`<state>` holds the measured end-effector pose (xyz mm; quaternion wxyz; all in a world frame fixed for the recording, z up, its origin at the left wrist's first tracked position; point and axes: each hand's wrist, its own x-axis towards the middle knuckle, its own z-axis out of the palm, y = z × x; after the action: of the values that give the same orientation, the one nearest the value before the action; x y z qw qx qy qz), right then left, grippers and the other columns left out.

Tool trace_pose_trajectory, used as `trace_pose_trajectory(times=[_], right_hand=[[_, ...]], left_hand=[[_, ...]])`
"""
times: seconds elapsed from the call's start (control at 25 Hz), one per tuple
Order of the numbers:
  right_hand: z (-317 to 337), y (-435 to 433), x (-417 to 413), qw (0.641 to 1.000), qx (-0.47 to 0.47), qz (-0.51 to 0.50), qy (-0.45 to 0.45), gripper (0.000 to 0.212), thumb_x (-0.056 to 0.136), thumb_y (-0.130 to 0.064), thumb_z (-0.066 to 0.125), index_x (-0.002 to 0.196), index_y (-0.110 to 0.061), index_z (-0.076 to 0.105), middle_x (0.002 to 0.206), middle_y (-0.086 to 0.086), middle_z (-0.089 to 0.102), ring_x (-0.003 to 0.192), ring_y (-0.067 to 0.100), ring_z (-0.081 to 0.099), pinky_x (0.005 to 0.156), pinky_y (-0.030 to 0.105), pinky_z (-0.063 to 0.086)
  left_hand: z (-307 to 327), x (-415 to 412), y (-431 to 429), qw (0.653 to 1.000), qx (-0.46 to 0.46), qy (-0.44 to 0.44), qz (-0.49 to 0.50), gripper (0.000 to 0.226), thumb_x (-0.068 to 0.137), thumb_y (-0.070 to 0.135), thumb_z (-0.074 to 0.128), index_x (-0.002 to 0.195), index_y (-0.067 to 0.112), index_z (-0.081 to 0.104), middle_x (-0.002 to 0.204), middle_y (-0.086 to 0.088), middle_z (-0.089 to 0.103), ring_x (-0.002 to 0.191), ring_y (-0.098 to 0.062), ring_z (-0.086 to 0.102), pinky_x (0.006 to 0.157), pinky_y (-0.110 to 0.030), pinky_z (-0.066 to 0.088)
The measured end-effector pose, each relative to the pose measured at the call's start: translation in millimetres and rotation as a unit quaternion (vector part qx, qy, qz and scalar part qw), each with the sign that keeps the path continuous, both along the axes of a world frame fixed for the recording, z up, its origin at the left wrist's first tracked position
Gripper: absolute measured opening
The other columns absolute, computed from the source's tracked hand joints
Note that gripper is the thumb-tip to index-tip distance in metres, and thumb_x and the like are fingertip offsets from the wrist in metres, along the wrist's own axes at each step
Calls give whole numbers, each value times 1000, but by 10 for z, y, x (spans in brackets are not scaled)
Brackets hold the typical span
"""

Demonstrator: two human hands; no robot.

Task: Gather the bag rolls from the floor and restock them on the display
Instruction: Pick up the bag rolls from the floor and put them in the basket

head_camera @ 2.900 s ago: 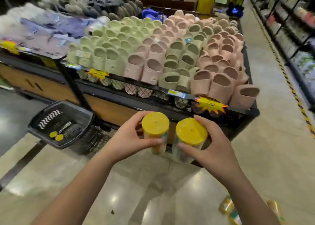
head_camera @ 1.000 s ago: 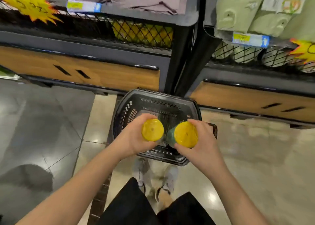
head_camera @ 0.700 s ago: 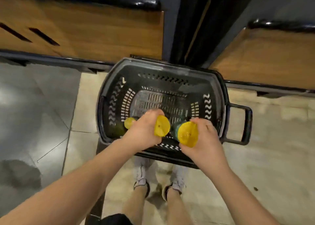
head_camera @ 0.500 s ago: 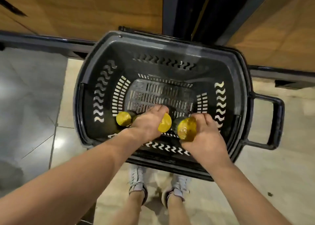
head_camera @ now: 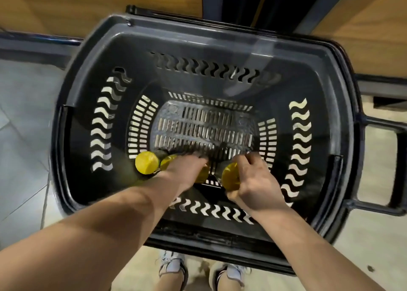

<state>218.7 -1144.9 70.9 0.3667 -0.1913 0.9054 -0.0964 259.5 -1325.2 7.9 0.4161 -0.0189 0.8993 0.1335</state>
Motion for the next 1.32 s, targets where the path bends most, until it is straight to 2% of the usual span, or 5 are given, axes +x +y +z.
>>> trace_pose_trajectory(times=[0.2,0.4,0.64,0.96,1.32], right_hand=[[-313,-339,-54,995,73,31,-62,85,76,-17,85,145,-22,36,149,10,27,139,32,37,112,39,44],[-860,-403,76,995,81,28,-44,45,92,-15,63,134,-19,45,141,13,42,129,33,48,101,38,51],[-650,-325,-39,997,37,-31,-63,58,98,-17,61,149,-14,33,139,16,50,125,31,54,99,28,45],[2375,-88,-628,991,-74,-33,106,68,91,-39,67,151,-31,37,139,-1,47,131,24,45,108,39,42],[6355,878,-873,930,-109,-38,348,60,89,-47,66,144,-32,48,134,-2,52,126,25,48,100,39,44]], left_hand=[[32,33,-153,1000,1,-11,13,78,88,-9,52,153,29,35,157,-4,38,141,-31,41,113,-47,41],[131,79,-257,999,2,-26,39,82,88,-3,64,156,28,29,164,-2,24,150,-28,26,119,-44,32],[655,-2,-394,994,42,-25,93,75,93,23,68,156,25,29,159,-2,32,147,-24,28,121,-41,30],[3330,-333,-398,990,15,132,57,79,91,51,65,156,41,21,165,7,21,151,-21,19,123,-44,23],[7183,-847,306,915,-6,396,-72,77,86,56,67,154,34,36,160,1,33,146,-26,29,120,-44,29]])
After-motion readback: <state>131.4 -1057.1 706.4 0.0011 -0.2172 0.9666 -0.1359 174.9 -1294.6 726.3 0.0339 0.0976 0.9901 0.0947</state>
